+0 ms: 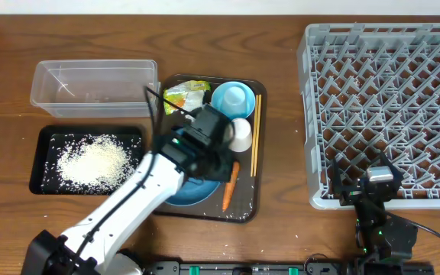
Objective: Sort waste into correct bins and load items into the dishwasher rack
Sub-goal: 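Set the blue plate back on the dark tray and release, then grasp the orange carrot on the dark tray with the left gripper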
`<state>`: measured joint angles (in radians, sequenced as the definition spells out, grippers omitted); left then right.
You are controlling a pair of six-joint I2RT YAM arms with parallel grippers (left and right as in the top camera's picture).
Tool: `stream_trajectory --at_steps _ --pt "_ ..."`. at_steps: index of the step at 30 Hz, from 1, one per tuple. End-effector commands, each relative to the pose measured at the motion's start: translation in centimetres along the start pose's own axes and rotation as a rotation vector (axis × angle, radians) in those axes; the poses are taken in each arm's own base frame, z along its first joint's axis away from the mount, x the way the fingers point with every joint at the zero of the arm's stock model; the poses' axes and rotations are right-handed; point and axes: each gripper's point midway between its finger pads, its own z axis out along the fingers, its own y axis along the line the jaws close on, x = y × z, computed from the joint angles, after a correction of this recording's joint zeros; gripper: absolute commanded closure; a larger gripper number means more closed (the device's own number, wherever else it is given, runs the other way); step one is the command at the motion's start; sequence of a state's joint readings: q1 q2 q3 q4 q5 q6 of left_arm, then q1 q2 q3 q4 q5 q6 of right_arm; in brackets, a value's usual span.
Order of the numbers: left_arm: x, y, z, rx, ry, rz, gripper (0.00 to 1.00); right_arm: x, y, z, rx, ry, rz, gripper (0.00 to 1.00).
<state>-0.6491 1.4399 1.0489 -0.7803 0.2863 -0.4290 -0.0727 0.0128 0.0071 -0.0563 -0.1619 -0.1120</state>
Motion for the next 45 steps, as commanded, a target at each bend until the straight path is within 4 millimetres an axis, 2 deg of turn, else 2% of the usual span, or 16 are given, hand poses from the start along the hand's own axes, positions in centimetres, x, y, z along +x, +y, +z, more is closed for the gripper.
stream_trajectory --at_steps 1,6,8,11,18,22,34,45 --pt "1.7 -2.2 0.4 0.007 0.029 0.092 0.59 0.2 -0.2 0.0 0.008 0.006 0.016 0.01" --pt "3.6 -2.1 2.3 -0.119 0.042 0.161 0.57 0.2 -0.2 0.0 0.008 0.006 0.016 0.01" --pt "3.4 -1.5 2.9 -0.178 0.027 0.179 0.49 0.2 -0.2 0.0 0.008 0.006 0.016 0.01" --pt "2.6 0.1 3.6 -0.281 -0.002 0.188 0.45 0.2 -0.2 0.0 0.008 0.006 0.016 0.01" --pt "2.6 0.9 6.9 -0.325 0.058 0.252 0.44 0.2 -0.2 0.0 0.008 0.007 0.016 0.01" --pt "3.0 0.5 8.3 -0.292 0.096 0.246 0.44 0.2 -0.2 0.0 0.008 0.007 0.016 0.01" --pt "2.4 0.3 9.4 -0.287 0.078 0.248 0.45 0.2 -0.2 0.0 0.008 0.007 0.016 0.01" --pt "2.9 1.5 11.1 -0.330 0.117 0.245 0.45 0.2 -0.2 0.0 0.008 0.007 0.016 0.01"
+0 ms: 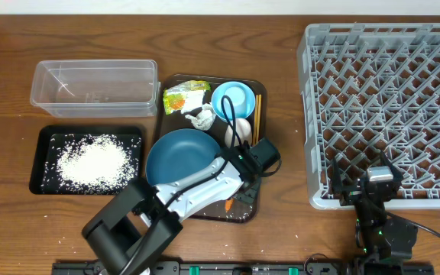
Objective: Sort waste into correct bins and load items into the dishwasher rack
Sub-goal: 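Grasp the orange carrot on the dark tray with the left gripper, then carry the carrot to the black tray and drop it on the rice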
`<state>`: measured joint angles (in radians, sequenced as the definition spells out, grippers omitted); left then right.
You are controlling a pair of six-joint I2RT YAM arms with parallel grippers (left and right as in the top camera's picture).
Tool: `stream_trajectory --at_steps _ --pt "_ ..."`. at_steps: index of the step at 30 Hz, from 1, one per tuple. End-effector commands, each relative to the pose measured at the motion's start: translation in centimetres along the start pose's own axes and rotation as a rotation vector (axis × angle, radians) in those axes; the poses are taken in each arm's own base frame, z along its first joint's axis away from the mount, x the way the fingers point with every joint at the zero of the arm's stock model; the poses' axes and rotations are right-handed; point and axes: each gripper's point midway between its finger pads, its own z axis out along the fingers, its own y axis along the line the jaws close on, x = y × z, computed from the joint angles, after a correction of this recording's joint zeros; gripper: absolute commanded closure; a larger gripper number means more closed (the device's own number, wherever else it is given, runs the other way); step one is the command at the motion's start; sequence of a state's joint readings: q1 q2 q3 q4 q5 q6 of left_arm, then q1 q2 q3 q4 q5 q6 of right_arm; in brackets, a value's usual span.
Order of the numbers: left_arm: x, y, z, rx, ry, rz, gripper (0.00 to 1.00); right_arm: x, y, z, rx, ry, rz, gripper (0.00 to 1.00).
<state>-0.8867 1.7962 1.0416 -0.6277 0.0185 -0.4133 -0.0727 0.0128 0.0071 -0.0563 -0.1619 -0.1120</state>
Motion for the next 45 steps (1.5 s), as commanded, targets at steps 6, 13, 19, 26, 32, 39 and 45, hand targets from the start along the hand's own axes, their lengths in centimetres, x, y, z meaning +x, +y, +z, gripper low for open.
stream_trajectory --at_steps 6,13,19,26,32,39,45 --pt "0.5 0.3 0.7 -0.018 0.021 0.008 0.69 0.2 -0.2 0.0 0.008 0.007 0.016 0.01" --pt "0.1 -0.4 -1.1 0.024 0.003 0.006 0.87 0.2 -0.2 0.0 0.008 0.007 0.016 0.01" --pt "-1.2 -0.8 -5.5 0.079 -0.103 0.000 0.88 0.2 -0.2 0.0 0.008 0.007 0.016 0.01" --pt "-2.7 2.2 -12.7 0.149 -0.291 -0.118 0.88 0.2 -0.2 0.0 0.008 0.007 0.016 0.01" --pt "-2.3 12.7 -17.6 0.050 -0.419 -0.415 0.88 0.2 -0.2 0.0 0.008 0.007 0.016 0.01" --pt "0.9 25.8 -18.2 -0.094 -0.447 -0.859 0.87 0.2 -0.2 0.0 0.008 0.007 0.016 0.01" --pt "4.1 33.7 -15.4 -0.155 -0.380 -1.149 0.86 0.2 -0.2 0.0 0.008 0.007 0.016 0.01"
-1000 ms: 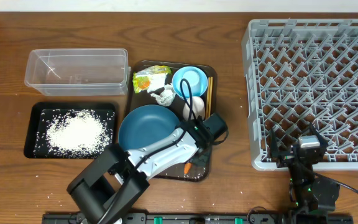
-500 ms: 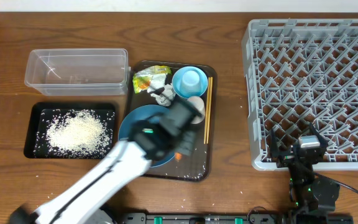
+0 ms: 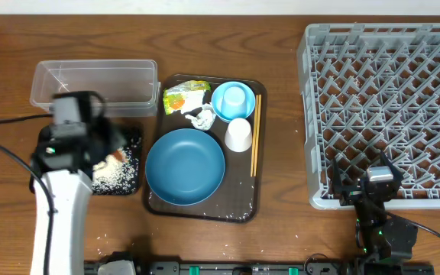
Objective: Sort waste into correct bins and load items into the dishwasher rack
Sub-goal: 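Carry the carrot to the black tray and drop it on the rice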
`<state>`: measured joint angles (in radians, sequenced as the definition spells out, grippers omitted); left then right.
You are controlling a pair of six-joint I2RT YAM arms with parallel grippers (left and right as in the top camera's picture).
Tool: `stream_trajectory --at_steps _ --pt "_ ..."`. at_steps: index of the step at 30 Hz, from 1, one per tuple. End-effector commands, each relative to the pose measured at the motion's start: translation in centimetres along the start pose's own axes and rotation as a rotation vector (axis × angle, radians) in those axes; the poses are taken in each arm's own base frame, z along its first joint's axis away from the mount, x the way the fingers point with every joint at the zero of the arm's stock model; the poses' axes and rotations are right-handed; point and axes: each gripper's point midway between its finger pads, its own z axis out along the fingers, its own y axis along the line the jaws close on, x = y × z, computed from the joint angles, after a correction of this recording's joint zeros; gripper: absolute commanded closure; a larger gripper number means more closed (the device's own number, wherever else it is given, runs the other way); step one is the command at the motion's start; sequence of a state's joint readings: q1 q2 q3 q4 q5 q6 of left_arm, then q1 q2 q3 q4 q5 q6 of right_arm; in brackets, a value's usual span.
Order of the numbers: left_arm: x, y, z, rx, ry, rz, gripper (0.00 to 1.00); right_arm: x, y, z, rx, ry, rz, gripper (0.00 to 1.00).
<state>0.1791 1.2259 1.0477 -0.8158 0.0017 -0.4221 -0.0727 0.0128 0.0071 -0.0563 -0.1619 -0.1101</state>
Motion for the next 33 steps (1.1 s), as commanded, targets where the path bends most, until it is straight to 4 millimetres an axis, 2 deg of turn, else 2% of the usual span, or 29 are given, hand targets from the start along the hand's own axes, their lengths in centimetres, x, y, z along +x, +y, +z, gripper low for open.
stream_trajectory --at_steps 1,6,11,12,17,19,20,23,26,28,31,33 --pt "-0.9 3.0 2.3 -0.047 0.048 -0.120 0.86 0.2 -0.2 0.0 0.008 0.007 0.014 0.01" --pt "-1.1 6.0 5.4 -0.090 0.127 -0.312 0.86 0.2 -0.2 0.0 0.008 0.007 0.014 0.01" --pt "-0.8 7.9 7.7 -0.135 0.172 -0.385 0.83 0.2 -0.2 0.0 0.008 0.007 0.014 0.01" --pt "-0.9 8.2 8.0 -0.140 0.175 -0.391 0.79 0.2 -0.2 0.0 0.008 0.007 0.014 0.01" --pt "-0.8 8.6 8.9 -0.149 0.187 -0.402 0.75 0.2 -0.2 0.0 0.008 0.007 0.014 0.01" --pt "-0.8 8.6 8.9 -0.150 0.188 -0.403 0.61 0.2 -0.2 0.0 0.008 0.007 0.014 0.01" --pt "-0.8 8.6 9.0 -0.150 0.189 -0.403 0.58 0.2 -0.2 0.0 0.008 0.007 0.014 0.01" --pt "-0.8 8.6 9.0 -0.150 0.189 -0.403 0.57 0.2 -0.2 0.0 0.008 0.007 0.014 0.01" --pt "-0.7 8.2 9.0 -0.125 0.199 -0.406 0.56 0.2 -0.2 0.0 0.008 0.007 0.014 0.01" --pt "-0.7 7.1 8.9 -0.065 0.218 -0.412 0.56 0.2 -0.2 0.0 0.008 0.007 0.014 0.01" --pt "-1.1 4.6 7.9 0.074 0.241 -0.411 0.59 0.2 -0.2 0.0 0.008 0.007 0.014 0.01" --pt "-1.5 2.4 6.5 0.198 0.250 -0.410 0.61 0.2 -0.2 0.0 0.008 0.007 0.014 0.01"
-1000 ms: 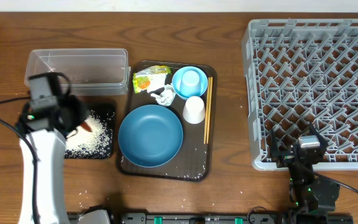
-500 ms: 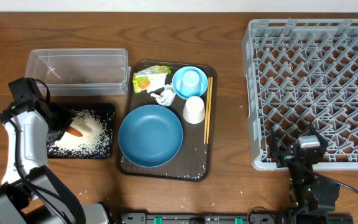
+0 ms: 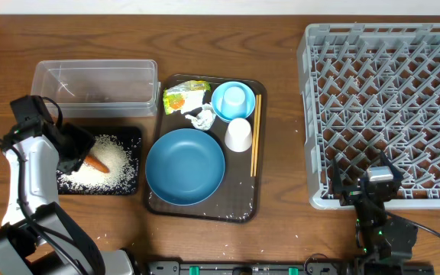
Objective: Sort waste into correct bins and load items into the dishwasher rack
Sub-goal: 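Carry the carrot to the black tray and drop it on the rice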
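An orange carrot (image 3: 99,163) lies low over the rice in the black tray (image 3: 132,183), its left end hidden in my left gripper (image 3: 81,154), which looks shut on it. A blue plate (image 3: 185,166), a blue bowl (image 3: 233,100), a white cup (image 3: 238,135), wooden chopsticks (image 3: 254,134), a green wrapper (image 3: 184,97) and a crumpled tissue (image 3: 202,118) sit on the dark serving tray (image 3: 239,214). My right gripper (image 3: 378,183) rests by the front edge of the grey dishwasher rack (image 3: 388,107); its jaws do not show.
A clear plastic bin (image 3: 95,88) stands behind the black tray. Rice grains are scattered on the serving tray and on the wooden table (image 3: 281,229) near it.
My left arm has drawn back to the left of the black tray. The carrot has shifted a little to the left over the rice. The right arm is unmoved.
My left gripper was over the serving tray by the cup, the carrot lying at the plate's right edge. Then it was down at the carrot. Later the carrot was gone from the serving tray and over the rice tray, where it is now.
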`<state>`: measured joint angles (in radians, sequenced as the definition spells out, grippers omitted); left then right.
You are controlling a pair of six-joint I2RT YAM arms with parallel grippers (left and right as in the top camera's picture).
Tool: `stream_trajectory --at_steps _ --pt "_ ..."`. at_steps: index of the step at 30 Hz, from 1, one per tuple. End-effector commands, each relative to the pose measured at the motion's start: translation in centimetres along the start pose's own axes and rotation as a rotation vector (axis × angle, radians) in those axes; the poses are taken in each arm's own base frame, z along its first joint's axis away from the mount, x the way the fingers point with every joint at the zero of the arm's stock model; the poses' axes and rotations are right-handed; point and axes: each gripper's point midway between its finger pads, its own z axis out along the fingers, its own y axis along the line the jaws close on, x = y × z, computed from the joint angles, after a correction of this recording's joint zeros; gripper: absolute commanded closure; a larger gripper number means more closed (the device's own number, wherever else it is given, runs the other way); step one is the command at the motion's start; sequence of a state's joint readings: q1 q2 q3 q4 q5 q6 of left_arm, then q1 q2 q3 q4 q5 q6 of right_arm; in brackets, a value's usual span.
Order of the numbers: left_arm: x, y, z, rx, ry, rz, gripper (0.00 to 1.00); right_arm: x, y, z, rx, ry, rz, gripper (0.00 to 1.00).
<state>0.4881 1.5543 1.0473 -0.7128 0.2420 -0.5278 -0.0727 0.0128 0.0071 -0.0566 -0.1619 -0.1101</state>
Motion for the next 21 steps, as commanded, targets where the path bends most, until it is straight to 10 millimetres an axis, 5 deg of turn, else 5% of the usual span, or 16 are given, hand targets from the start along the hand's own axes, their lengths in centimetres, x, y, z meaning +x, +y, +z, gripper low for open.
stream_trajectory --at_steps 1,6,11,14,18,21 --pt "1.4 -4.6 -3.1 0.255 0.066 0.028 0.61 0.2 -0.2 0.0 0.008 0.006 0.014 0.01" --pt "5.0 -8.9 -8.4 0.513 0.131 0.123 0.63 0.2 -0.2 0.0 0.008 0.006 0.014 0.01" --pt "10.4 -10.6 -12.2 0.587 0.125 0.397 0.54 0.2 -0.2 0.0 0.008 0.006 0.014 0.01" --pt "12.7 -9.9 -12.4 0.513 0.116 0.471 0.20 0.2 -0.2 0.0 0.008 0.006 0.014 0.01" --pt "13.4 -8.1 -11.5 0.371 0.089 0.503 0.18 0.2 -0.2 0.0 0.008 0.006 0.014 0.01" --pt "10.7 -5.3 -10.6 0.197 -0.002 0.381 0.18 0.2 -0.2 0.0 0.008 0.006 0.014 0.01"
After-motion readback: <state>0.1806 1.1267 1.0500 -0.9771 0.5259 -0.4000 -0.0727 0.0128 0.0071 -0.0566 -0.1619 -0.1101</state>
